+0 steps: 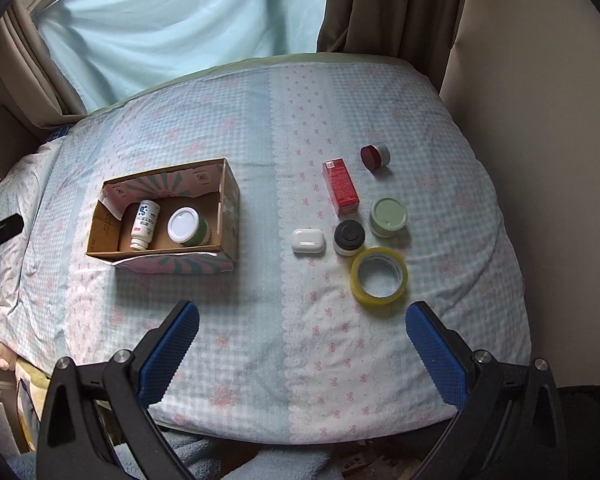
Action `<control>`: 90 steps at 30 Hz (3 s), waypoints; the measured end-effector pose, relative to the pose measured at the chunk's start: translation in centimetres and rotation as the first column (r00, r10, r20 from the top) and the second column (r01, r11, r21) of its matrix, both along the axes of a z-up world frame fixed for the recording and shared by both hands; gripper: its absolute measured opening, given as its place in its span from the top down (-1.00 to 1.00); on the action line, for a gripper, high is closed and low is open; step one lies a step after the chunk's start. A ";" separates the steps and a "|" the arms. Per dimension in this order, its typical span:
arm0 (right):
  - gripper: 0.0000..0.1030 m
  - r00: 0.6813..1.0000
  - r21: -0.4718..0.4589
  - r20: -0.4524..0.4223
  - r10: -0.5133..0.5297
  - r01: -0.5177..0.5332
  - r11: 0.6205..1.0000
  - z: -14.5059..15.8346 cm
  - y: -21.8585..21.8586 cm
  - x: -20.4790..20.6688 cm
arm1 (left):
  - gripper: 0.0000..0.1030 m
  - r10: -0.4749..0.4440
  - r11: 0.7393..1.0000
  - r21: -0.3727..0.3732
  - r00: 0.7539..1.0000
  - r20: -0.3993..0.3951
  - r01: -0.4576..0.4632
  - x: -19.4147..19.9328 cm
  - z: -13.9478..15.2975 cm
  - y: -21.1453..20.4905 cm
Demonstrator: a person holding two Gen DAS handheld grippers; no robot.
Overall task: Organize rigid objects
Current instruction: 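Lift both tools away from the box back toward the remaining items, then grasp the red box with the left tool while the right tool grasps the yellow tape roll, then carry the red box and tape roll into the cardboard box and release both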
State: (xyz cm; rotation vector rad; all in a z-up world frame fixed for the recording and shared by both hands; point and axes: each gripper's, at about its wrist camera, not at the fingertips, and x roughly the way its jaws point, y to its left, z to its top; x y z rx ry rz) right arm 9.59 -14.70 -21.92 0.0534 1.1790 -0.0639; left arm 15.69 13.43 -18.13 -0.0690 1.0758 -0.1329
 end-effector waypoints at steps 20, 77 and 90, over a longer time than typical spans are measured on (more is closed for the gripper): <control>-1.00 0.991 0.061 -0.106 0.076 -0.070 0.996 -11.0 -12.7 1.0 | -0.99 -0.139 0.989 0.028 0.966 -0.220 0.148 10.2 -9.1 -24.2; -0.87 0.998 -0.077 -0.019 0.058 -0.059 0.995 -26.8 -9.5 7.9 | 0.19 -0.107 0.987 0.067 0.909 -0.404 0.146 22.3 -28.7 -35.6; -0.86 0.994 -0.114 0.096 0.061 -0.049 0.992 -17.1 -11.4 5.9 | 0.19 -0.113 0.993 0.016 0.963 -0.244 0.121 18.8 -15.0 -32.8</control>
